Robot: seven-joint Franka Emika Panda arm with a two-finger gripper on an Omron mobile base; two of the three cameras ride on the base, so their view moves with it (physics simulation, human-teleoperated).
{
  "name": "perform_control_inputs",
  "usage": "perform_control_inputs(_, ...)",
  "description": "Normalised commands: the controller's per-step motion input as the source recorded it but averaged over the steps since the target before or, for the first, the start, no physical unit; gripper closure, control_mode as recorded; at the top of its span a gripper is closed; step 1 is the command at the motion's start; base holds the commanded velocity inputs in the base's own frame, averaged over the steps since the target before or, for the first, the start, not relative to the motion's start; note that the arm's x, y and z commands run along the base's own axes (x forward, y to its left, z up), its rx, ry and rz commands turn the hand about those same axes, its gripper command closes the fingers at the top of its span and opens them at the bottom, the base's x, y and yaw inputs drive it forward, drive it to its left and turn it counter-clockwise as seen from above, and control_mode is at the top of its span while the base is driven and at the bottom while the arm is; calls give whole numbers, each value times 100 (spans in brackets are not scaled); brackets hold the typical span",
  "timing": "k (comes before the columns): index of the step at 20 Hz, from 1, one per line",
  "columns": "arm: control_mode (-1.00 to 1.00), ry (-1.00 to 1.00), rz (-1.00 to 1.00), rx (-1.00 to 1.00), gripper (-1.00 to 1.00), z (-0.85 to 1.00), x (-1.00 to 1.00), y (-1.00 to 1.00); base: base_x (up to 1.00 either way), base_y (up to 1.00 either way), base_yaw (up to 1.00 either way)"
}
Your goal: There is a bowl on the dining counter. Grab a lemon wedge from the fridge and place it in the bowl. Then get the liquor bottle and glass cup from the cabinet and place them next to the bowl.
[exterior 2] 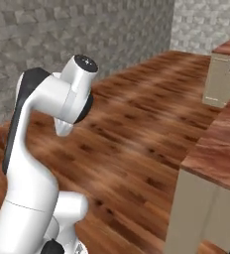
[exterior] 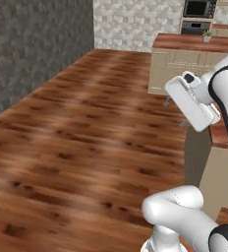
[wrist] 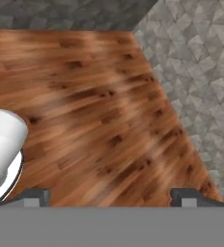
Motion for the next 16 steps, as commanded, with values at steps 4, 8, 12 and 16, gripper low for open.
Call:
perform_control_inputs(4, 100, 0, 0, 0, -100, 0, 0, 0, 95, 80, -63)
perform_control_inputs(8, 100, 0, 0, 0, -100, 0, 0, 0, 98, 81, -61)
perform_control_inputs(12, 100, 0, 0, 0, -100, 0, 0, 0, 100, 80, -57)
perform_control_inputs(16, 100, 0, 0, 0, -100, 0, 0, 0, 100, 84, -58)
